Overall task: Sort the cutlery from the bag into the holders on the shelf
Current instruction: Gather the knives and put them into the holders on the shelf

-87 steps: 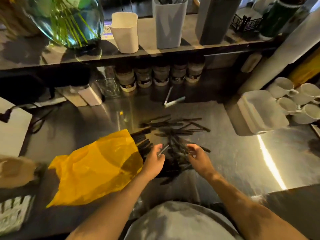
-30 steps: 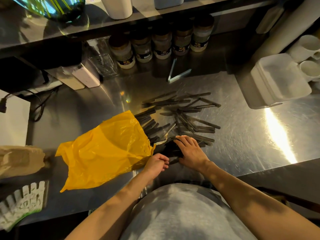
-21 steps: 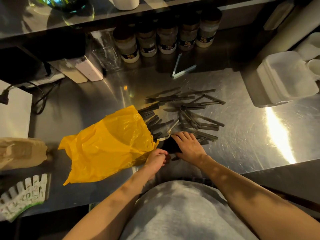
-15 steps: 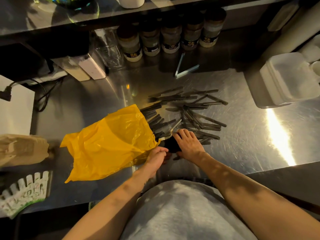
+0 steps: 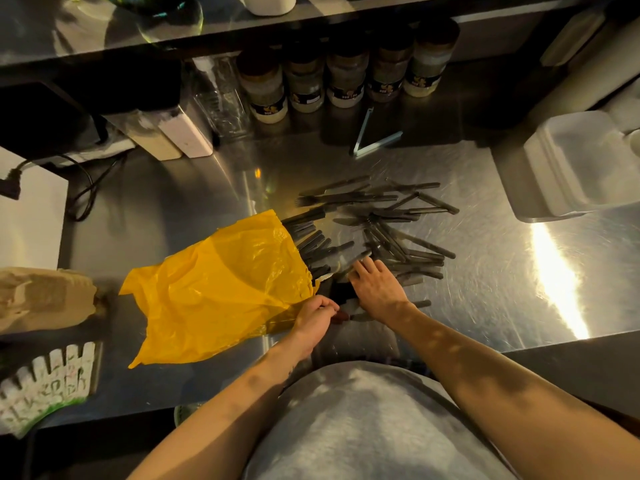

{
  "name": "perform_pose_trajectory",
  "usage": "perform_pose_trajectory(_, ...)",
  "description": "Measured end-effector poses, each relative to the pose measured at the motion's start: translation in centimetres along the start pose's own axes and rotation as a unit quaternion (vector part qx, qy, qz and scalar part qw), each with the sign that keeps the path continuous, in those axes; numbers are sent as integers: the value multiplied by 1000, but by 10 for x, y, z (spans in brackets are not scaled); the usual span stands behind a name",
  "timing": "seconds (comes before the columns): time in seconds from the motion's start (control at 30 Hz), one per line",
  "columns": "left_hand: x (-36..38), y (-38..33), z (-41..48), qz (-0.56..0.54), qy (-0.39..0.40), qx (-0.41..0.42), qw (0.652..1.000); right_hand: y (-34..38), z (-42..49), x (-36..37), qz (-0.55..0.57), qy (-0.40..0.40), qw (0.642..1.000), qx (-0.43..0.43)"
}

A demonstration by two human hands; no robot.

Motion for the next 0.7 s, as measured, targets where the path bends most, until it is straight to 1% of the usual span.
perform_pose_trajectory(0.13,-1,-7,-3,-38,3,-12,999,-5,1,3,-13,5,1000,5)
perform_pose_trajectory(0.23,-2,-13,-5,-64,4,-10,998,-9,2,7,-45,2,999,-11)
perform_pose_trajectory(0.47,7,-16,-2,-69,7,-17,997,-25,2,24,-47,-20,998,-24)
perform_pose_trajectory(0.53,12,-16,-1,-69,2,-21,997,-33,-2,29,-49,-41,997,-32)
perform_pose_trajectory(0.63,16,-18,-1,-73,-7,-25,997,-47,-5,39,-43,-101,994,-24)
perform_pose_trajectory(0.7,18,-20,-1,-81,-12,-28,996,-54,-6,44,-49,-107,993,-22)
Point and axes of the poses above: each hand's wrist, its own z-axis towards the middle knuckle, its own x-axis out of the palm, y = z × x, the point moved 2 cm from there along z, towards the middle knuckle, and after that the axes turned 5 degrees about x, right-handed, at the moved point
